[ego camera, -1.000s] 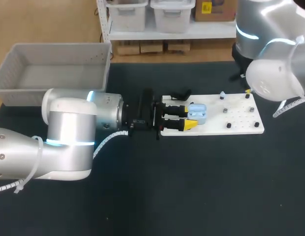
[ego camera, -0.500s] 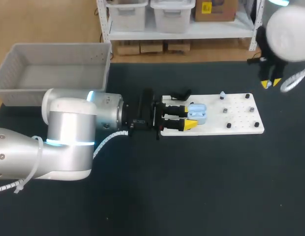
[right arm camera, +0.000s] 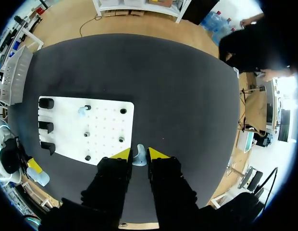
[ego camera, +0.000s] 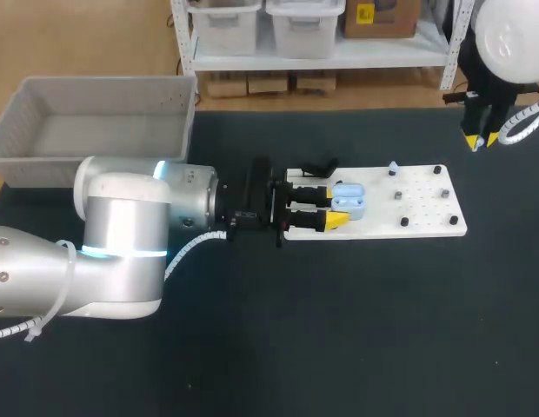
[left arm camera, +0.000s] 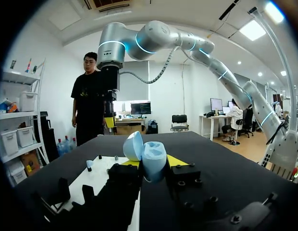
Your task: Pick up each earbud case from the left stands, insert the matching earbuds, close the lid, and place the case in the box.
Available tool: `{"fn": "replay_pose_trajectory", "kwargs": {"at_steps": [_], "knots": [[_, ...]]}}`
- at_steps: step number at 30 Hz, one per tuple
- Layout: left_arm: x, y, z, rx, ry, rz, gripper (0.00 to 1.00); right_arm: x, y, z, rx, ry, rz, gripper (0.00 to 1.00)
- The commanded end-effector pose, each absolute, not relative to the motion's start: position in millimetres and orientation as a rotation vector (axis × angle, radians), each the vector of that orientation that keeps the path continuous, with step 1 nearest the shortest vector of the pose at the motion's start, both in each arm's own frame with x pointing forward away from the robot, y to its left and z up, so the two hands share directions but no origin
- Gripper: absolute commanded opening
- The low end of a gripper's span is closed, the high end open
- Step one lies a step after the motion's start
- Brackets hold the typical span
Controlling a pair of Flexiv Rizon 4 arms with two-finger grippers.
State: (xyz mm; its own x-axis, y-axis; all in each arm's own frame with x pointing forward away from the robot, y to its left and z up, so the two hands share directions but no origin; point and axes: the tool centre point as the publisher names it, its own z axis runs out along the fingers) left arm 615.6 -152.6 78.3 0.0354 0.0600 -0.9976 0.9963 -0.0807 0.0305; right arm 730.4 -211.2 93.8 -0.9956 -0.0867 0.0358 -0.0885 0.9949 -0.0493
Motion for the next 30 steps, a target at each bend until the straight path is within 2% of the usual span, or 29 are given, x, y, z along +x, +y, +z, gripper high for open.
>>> {"fn": "replay_pose_trajectory", "kwargs": {"at_steps": [1,13,30], "knots": [[614,-152,77,1.323,1.188,-1.208,0.00,730,-212,94,0.136,-3.107,0.077,0.00],[614,-152,77,1.323,1.188,-1.208,0.00,686,-188,134,-0.080,-3.147,-0.002,0.00],[614,-152,77,1.323,1.188,-1.208,0.00,619,-108,155,-0.318,-3.274,0.207,0.00]]}}
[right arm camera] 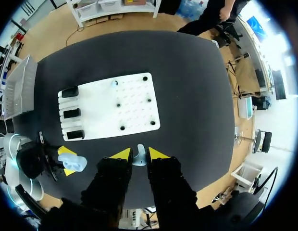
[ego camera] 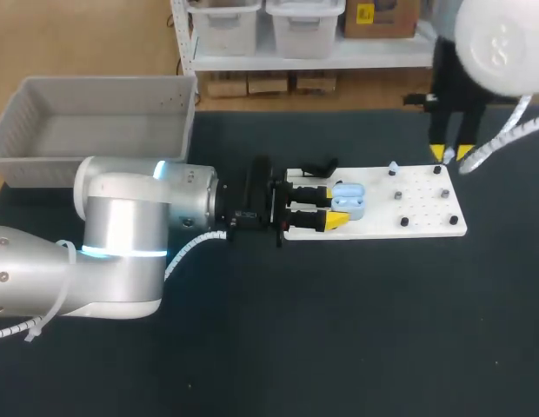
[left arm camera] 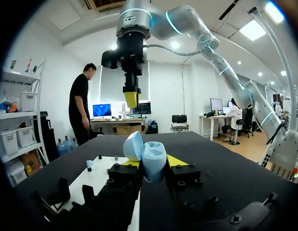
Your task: Pick up each earbud case from the left stands, insert the matching earbuds, close the lid, and place the case in the box.
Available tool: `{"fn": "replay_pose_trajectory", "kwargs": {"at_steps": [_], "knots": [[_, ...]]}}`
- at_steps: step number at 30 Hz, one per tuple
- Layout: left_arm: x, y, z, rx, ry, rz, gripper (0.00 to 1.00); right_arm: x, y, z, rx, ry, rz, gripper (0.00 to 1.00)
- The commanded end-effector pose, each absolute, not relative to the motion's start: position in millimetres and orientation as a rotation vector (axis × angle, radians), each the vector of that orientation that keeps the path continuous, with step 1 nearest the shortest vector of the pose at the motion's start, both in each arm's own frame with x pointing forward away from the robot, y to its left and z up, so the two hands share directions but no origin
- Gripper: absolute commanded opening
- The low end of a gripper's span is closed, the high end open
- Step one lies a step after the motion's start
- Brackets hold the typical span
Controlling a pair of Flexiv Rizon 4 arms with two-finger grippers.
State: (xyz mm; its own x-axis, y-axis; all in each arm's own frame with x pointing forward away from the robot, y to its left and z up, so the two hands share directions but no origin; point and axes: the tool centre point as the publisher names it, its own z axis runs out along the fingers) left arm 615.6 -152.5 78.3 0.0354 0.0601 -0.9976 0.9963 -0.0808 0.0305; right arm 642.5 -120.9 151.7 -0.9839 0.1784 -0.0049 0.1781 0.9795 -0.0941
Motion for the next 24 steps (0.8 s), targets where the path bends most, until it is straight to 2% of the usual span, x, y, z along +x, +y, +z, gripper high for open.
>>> {"fn": "replay_pose_trajectory", "kwargs": {"at_steps": [1,24], "knots": [[614.1,-152.3,77.2,1.323,1.188,-1.208,0.00,615.4,-105.8,155.5,-0.335,-3.280,0.205,0.00],[614.1,-152.3,77.2,1.323,1.188,-1.208,0.00,612.3,-99.8,158.0,-0.334,-3.283,0.194,0.00]]}}
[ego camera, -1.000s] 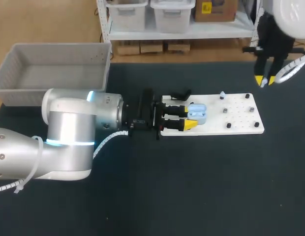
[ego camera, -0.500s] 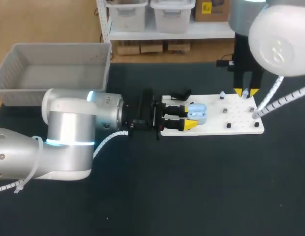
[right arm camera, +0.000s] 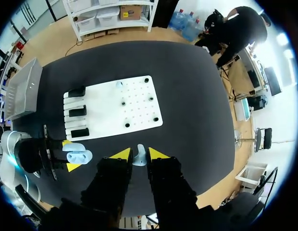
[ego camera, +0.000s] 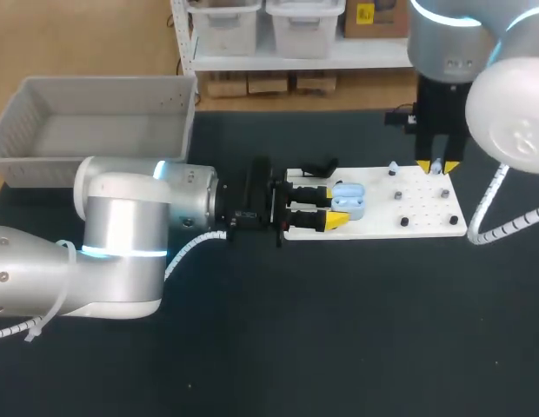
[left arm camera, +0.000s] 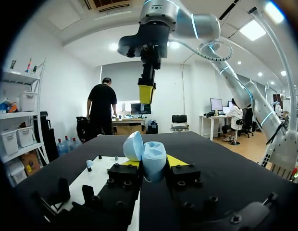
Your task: Pick up each earbud case from the left stands, insert the matching earbuds, close the lid, and place the case in the box.
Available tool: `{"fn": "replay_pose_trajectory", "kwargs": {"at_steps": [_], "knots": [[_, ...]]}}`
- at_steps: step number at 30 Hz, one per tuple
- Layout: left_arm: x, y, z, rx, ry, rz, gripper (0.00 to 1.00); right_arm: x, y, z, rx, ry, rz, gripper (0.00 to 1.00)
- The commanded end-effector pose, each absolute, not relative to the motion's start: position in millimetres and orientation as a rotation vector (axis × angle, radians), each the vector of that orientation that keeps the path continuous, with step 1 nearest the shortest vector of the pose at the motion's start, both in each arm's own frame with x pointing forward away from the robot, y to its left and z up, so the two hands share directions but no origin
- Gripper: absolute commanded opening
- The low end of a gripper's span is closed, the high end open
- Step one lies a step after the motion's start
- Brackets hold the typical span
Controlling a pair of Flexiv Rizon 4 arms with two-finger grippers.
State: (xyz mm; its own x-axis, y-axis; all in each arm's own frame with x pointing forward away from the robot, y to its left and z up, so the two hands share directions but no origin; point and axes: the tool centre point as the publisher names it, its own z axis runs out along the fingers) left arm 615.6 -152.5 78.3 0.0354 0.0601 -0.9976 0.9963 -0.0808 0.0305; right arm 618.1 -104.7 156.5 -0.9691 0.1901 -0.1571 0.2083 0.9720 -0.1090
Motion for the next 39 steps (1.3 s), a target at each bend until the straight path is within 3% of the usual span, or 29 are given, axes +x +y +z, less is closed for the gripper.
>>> {"fn": "replay_pose_trajectory", "kwargs": {"at_steps": [1,12,19,39], "knots": [[614,-152,77,1.323,1.188,-1.208,0.00,609,-94,162,0.307,2.961,-0.150,0.00],[614,-152,77,1.323,1.188,-1.208,0.00,578,-57,185,0.687,2.876,-0.296,0.00],[614,-152,77,1.323,1.188,-1.208,0.00,571,-38,175,0.929,2.873,-0.103,0.00],[614,-152,77,1.323,1.188,-1.208,0.00,565,-16,168,0.985,2.872,-0.040,0.00]]}}
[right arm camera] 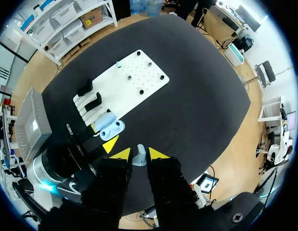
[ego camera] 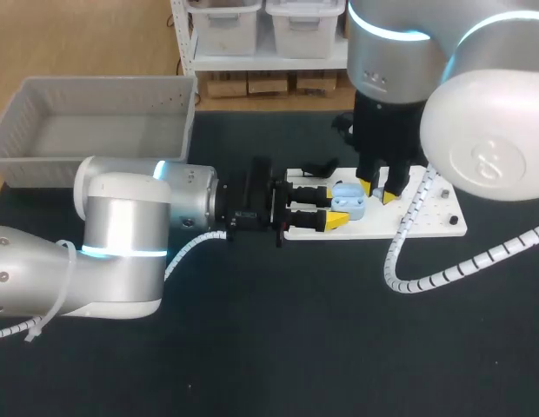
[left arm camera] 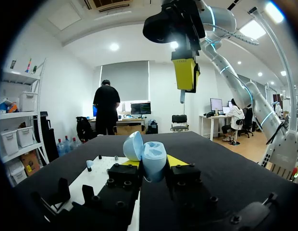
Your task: Pick up each earbud case from the left stands, insert the matching earbuds, close the lid, and place the case in the box.
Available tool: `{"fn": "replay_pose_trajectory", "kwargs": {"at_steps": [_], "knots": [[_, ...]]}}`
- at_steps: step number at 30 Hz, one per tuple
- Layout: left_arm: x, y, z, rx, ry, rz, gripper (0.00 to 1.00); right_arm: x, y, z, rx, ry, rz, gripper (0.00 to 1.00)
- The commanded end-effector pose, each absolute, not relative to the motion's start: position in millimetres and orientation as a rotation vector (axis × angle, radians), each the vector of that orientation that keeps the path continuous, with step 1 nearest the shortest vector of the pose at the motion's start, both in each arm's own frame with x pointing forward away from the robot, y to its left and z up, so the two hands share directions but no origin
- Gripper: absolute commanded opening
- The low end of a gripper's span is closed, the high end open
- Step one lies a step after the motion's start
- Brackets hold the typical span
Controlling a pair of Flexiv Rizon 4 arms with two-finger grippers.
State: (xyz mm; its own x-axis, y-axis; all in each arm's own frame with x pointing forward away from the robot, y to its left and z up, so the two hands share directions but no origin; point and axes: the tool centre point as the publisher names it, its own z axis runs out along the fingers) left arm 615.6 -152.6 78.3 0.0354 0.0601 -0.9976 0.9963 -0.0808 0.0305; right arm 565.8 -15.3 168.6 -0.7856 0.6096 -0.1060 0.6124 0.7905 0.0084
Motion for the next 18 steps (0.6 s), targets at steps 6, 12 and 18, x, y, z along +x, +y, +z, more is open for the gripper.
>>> {"fn": "replay_pose_trajectory", "kwargs": {"at_steps": [6,12,18], "knots": [[614,-152,77,1.323,1.188,-1.208,0.00,565,-16,168,0.985,2.872,-0.040,0.00],[614,-152,77,1.323,1.188,-1.208,0.00,570,-2,166,1.073,2.832,-0.057,0.00],[614,-152,77,1.323,1.188,-1.208,0.00,574,6,163,1.260,2.755,-0.080,0.00]]}}
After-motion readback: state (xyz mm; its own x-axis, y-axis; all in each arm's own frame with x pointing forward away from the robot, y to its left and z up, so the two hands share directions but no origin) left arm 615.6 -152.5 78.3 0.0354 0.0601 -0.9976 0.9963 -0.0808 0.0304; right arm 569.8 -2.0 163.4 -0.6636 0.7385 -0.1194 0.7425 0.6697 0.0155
